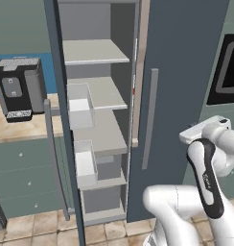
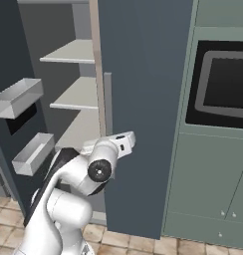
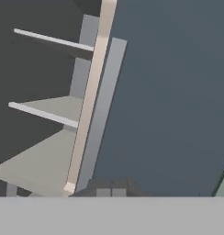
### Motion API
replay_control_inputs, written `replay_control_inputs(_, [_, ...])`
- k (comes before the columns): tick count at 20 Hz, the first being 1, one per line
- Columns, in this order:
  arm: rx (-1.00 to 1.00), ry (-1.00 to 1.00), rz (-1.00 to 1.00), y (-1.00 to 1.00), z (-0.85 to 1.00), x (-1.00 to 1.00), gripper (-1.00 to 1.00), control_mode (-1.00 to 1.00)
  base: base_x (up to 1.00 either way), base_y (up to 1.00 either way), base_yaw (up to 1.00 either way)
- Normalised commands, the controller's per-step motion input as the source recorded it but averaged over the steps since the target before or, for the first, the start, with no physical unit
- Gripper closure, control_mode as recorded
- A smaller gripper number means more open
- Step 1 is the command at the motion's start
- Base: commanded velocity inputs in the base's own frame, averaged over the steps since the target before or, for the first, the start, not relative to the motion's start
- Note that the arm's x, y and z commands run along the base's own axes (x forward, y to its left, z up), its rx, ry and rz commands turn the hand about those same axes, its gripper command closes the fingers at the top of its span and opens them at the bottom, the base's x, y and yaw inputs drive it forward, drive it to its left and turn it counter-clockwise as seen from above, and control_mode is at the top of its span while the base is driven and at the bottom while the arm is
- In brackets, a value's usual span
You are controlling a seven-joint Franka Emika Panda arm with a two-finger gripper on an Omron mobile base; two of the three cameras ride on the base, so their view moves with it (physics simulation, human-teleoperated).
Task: Retrieve the chicken drumstick from the fridge and place it on the saucepan with marinade on the stove.
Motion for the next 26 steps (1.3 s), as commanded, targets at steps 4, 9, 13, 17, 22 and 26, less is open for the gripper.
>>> replay_control_inputs(4, [0.0, -0.17, 0.09, 0.0, 0.01, -0.13, 1.0, -1.0, 0.0, 0.0, 0.0])
replay_control_inputs(9, [0.0, -0.03, -0.01, 0.28, 0.0, 0.11, 1.0, -1.0, 0.0, 0.0, 0.0])
replay_control_inputs(13, [0.0, 0.0, -0.04, 0.22, 0.0, 0.31, 1.0, -1.0, 0.0, 0.0, 0.0])
replay_control_inputs(17, [0.0, 0.03, -0.01, 0.28, 0.0, 0.18, 1.0, -1.0, 0.0, 0.0, 0.0])
replay_control_inputs(22, [-0.01, 0.07, 0.0, 0.4, 0.0, 0.1, 1.0, -1.0, 0.0, 0.0, 0.0])
replay_control_inputs(26, [-0.03, 0.09, 0.0, 0.41, 0.0, 0.03, -1.0, -1.0, 0.0, 0.0, 0.0])
